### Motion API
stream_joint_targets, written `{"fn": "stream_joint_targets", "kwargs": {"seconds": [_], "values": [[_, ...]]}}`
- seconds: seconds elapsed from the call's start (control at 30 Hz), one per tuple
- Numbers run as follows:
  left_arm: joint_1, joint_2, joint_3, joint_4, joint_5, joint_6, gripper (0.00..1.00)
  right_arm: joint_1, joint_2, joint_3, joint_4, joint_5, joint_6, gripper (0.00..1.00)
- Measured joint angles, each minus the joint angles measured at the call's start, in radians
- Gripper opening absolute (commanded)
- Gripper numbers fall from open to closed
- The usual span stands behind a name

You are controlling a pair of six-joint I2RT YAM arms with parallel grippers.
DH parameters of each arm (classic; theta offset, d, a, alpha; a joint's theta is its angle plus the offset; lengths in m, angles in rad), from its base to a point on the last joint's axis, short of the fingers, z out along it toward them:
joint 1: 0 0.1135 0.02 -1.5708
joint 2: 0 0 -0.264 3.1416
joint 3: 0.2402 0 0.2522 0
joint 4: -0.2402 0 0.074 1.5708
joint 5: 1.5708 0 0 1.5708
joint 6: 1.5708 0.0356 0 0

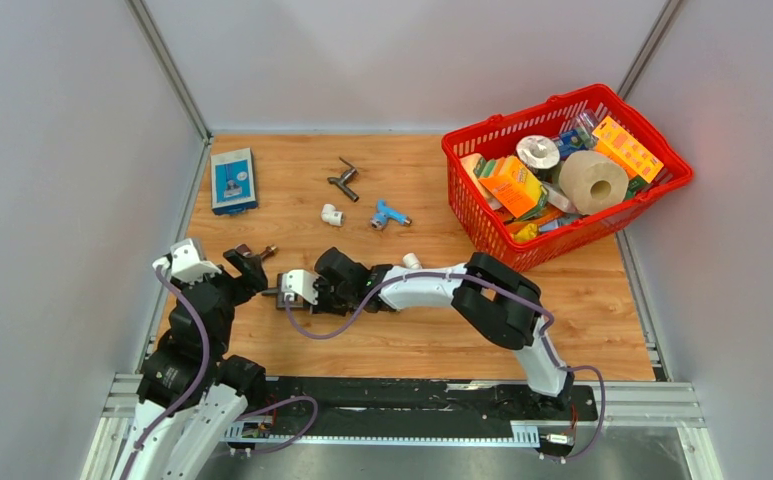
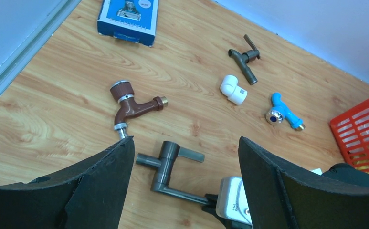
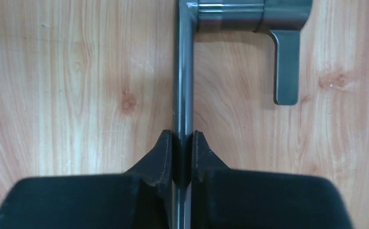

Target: Install the water faucets

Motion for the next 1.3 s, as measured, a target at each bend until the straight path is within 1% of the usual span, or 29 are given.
{"fn": "stream_joint_targets", "kwargs": {"seconds": [0.03,0.2,0.3,0.4,0.5,0.7,0.8,0.93,1.07,1.17,1.23,1.3], "values": [[0.0,0.001,0.0,0.0,0.005,0.002,0.86,0.002,0.0,0.0,0.008,0.026,0.008,0.0],[0.0,0.012,0.002,0.0,0.04,-0.008,0.86,0.0,-0.022,-0.026,0.015,0.033,0.027,0.0],[0.0,0.036,0.019,0.0,0.081,-0.027,0.86,0.0,-0.083,-0.097,0.032,0.059,0.057,0.0],[0.0,0.072,0.056,0.003,0.124,-0.051,0.87,0.0,-0.182,-0.191,0.06,0.104,0.107,0.0],[0.0,0.101,0.08,0.025,0.172,-0.072,0.87,0.0,-0.28,-0.268,0.13,0.153,0.159,0.0],[0.001,0.132,0.073,0.109,0.306,-0.108,0.88,0.0,-0.48,-0.449,0.357,0.256,0.283,0.0],[0.001,0.146,0.042,0.179,0.381,-0.133,0.88,0.0,-0.571,-0.547,0.459,0.303,0.338,0.0],[0.001,0.189,-0.034,0.317,0.52,-0.162,0.88,0.0,-0.642,-0.629,0.559,0.34,0.396,0.0],[0.0,0.275,-0.098,0.467,0.653,-0.215,0.87,0.0,-0.674,-0.675,0.631,0.358,0.457,0.0],[0.0,0.343,-0.118,0.552,0.714,-0.253,0.86,0.0,-0.692,-0.697,0.669,0.366,0.496,0.0],[0.0,0.385,-0.135,0.616,0.747,-0.281,0.81,0.0,-0.696,-0.703,0.691,0.367,0.513,0.0],[0.0,0.414,-0.152,0.668,0.765,-0.303,0.74,0.0,-0.696,-0.704,0.707,0.366,0.526,0.0]]}}
